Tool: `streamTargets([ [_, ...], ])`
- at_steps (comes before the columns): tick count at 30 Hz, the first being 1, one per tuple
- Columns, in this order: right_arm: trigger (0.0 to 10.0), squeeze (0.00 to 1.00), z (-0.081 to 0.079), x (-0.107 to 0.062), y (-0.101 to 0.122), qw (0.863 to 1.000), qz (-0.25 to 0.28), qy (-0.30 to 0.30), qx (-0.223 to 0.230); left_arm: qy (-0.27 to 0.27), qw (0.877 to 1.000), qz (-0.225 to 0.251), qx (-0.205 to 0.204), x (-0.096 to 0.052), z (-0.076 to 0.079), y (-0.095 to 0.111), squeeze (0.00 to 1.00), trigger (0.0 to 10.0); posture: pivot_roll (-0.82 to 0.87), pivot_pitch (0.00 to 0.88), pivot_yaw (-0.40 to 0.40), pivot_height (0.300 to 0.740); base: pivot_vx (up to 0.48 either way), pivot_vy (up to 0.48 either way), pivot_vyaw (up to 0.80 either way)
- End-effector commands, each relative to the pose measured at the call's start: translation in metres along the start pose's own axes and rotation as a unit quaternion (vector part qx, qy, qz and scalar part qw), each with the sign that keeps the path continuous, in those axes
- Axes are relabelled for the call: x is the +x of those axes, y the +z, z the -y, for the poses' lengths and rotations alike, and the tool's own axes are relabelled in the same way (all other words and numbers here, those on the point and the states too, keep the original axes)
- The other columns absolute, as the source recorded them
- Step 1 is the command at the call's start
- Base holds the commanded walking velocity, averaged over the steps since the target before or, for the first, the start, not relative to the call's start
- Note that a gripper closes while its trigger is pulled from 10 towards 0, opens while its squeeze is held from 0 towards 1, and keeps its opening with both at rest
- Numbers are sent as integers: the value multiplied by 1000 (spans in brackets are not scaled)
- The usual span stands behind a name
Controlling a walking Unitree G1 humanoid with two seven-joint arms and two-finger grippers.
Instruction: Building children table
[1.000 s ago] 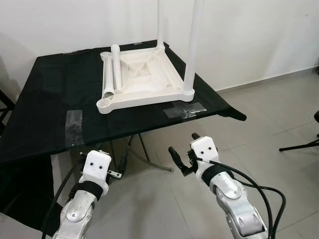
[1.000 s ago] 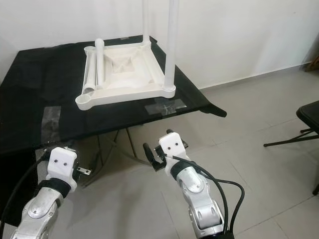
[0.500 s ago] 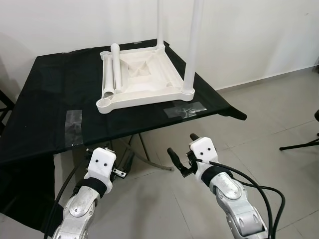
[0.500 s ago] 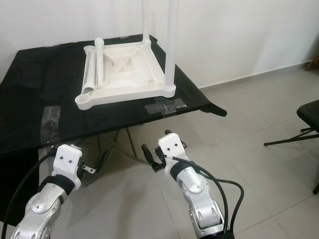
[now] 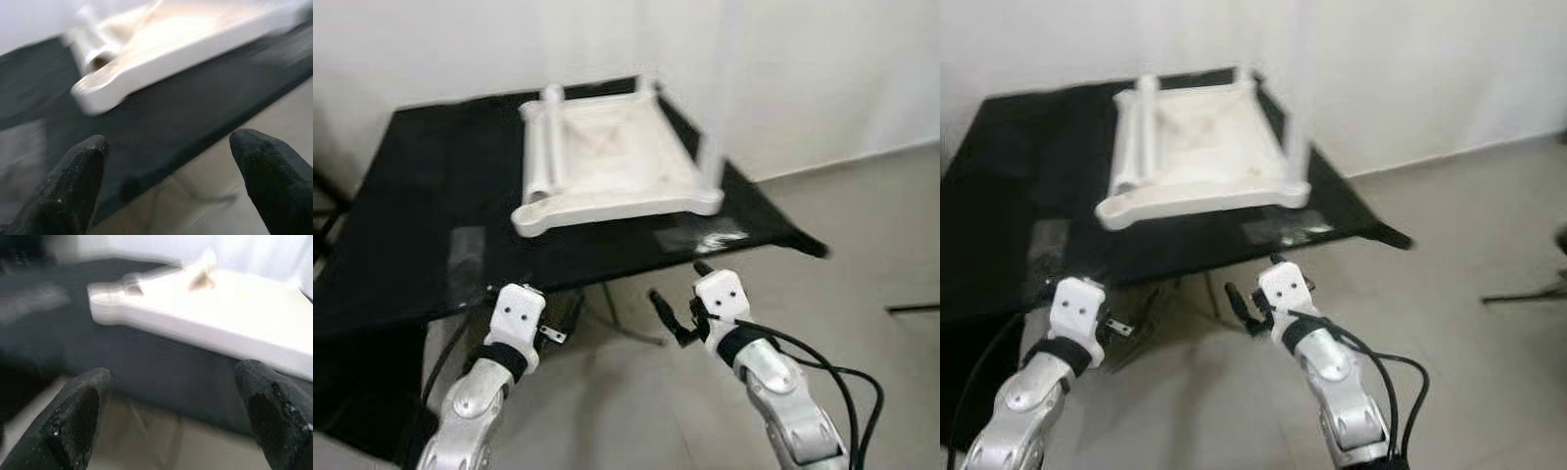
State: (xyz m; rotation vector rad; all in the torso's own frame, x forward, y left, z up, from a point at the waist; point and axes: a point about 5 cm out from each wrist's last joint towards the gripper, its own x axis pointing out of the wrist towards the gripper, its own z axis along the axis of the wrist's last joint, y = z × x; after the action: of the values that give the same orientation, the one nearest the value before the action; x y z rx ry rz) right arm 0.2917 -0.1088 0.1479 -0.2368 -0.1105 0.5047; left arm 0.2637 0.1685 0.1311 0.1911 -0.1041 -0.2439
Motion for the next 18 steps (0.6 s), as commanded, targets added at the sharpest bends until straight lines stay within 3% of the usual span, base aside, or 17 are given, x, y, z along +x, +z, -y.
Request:
streamTargets([
  [1,10000,0,8,-8,-10,1000,-21,-11,1,-16,1000,9,-5,4,7,4,0,10000,-77,118,37,740,405,0,0],
  [11,10000,0,8,-7,-9,1000,-17,-14,-2,-20,1000,11,-5,5,5,5,0,10000,-57,117,44,740,403,0,0],
  [18,10000,0,7,-8,-5,1000,3,3,-1,-26,999,35,-9,10,3,18,0,10000,-56,116,39,740,399,0,0],
])
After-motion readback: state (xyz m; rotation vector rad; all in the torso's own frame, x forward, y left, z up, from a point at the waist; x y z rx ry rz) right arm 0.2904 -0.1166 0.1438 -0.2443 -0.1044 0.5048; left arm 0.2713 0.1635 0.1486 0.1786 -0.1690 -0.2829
